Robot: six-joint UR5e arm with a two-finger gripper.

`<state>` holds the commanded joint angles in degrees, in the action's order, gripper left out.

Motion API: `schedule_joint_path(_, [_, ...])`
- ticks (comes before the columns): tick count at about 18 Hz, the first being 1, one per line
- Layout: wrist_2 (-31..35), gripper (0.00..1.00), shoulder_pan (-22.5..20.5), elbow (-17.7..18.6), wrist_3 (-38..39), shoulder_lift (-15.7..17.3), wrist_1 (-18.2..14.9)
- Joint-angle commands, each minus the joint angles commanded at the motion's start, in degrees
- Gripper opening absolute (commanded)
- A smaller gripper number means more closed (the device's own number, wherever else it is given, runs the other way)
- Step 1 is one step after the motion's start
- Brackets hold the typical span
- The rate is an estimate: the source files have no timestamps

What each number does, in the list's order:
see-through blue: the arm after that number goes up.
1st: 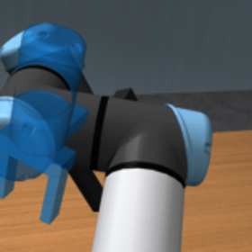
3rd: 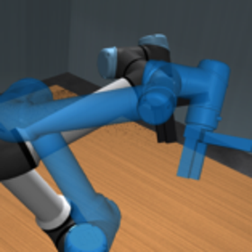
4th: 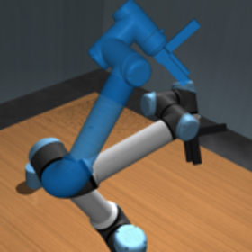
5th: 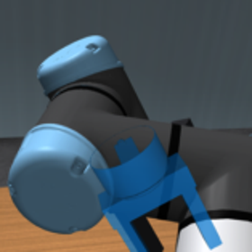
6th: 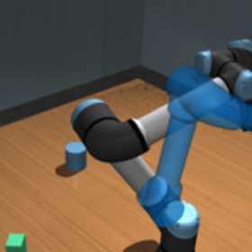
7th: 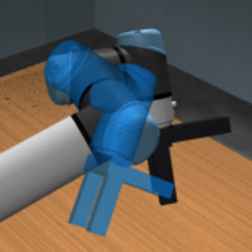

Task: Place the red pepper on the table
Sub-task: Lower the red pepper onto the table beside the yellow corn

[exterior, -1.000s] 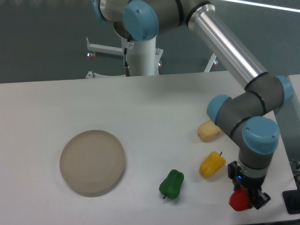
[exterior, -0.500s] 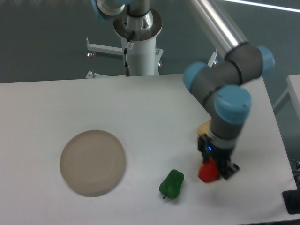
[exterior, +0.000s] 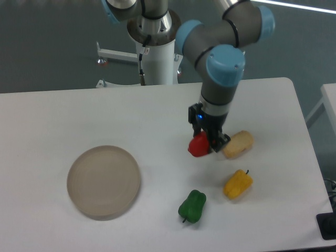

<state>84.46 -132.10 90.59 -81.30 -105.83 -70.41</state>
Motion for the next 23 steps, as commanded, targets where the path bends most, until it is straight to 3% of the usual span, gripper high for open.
schedule_joint_path(3, [0.2, 0.59, 0.3, 7.2, 0.4, 2.0, 8.0])
schedule_joint_path(5, [0.1, 0.59, 0.5, 9.3, 3.1, 1.9, 11.5])
schedule_joint_path(8, [0.7, 0.59, 0.7, 9.6, 8.2, 1.4, 11.5])
schedule_joint_path(13, [6.9, 0.59, 3.4, 8.9, 8.4, -0.6, 11.0])
schedule_joint_path(23, [7.1, 0.59, 4.4, 8.7, 8.9, -3.9, 10.9])
